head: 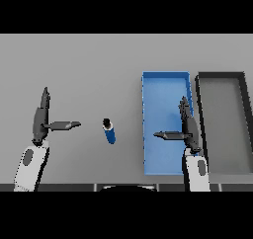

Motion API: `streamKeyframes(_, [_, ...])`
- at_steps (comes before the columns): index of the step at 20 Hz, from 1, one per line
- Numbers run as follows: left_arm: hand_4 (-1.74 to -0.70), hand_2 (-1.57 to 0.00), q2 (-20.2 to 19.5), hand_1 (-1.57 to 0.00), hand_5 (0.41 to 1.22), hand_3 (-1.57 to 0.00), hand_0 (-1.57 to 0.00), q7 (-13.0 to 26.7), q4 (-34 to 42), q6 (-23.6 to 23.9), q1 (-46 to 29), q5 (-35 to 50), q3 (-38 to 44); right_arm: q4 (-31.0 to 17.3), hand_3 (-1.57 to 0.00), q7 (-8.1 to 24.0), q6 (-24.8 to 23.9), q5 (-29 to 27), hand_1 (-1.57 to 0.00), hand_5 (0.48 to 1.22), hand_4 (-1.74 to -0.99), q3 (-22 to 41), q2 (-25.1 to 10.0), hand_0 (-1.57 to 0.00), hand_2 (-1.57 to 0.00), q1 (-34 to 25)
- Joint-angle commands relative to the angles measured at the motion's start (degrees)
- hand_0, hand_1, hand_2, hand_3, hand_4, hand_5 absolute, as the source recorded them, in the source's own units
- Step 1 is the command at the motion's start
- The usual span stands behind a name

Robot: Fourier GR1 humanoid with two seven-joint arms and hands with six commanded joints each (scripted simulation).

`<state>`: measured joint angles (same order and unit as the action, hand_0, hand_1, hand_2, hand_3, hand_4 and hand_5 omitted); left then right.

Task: Pick up the blue pipe and place it into the blue bin.

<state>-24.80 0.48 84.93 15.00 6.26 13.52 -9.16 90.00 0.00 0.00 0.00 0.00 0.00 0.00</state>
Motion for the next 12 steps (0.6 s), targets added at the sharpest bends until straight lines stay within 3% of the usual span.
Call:
streamKeyframes(1, [-0.97, 0.00, 0.01, 0.00, 0.594, 0.00, 0.00, -0.22, -0.04, 0.01, 0.07, 0.02, 0.04, -0.04, 0.00, 0.05, -0.07, -0.01, 0.00, 0.594, -1.210, -0.01, 0.01, 0.00, 0.00, -0.07])
streamKeyframes(6, [-0.97, 0.00, -0.25, 0.00, 0.594, 0.00, 0.00, -0.30, -0.27, -0.12, 0.31, 0.24, 0.39, -1.29, 0.00, 0.04, -0.25, -0.06, 0.00, 0.594, -1.210, -0.58, -0.18, 0.00, 0.00, -1.07])
streamKeyframes(8, [-0.97, 0.00, -7.06, 0.00, 0.595, 0.00, 0.00, -4.37, -0.54, -11.95, 0.24, -0.13, -2.82, 1.96, 0.00, -4.82, 1.72, 7.53, 0.00, 0.592, -1.206, 3.49, -6.47, 0.00, 0.00, 0.82])
streamKeyframes(10, [-0.97, 0.00, -10.42, 0.00, 0.596, 0.00, 0.00, -6.75, -1.36, -17.16, -0.08, 0.32, -3.06, 3.96, 0.00, -5.19, 2.27, 10.82, 0.00, 0.588, -1.195, 5.71, -8.10, 0.00, 0.00, 2.36])
streamKeyframes(12, [-0.97, 0.00, -10.78, 0.00, 0.597, 0.00, 0.00, -7.28, -2.20, -19.08, 0.91, -0.03, -3.82, 4.07, 0.00, -4.40, 2.46, 11.71, 0.00, 0.586, -1.190, 6.05, -8.74, 0.00, 0.00, 2.00])
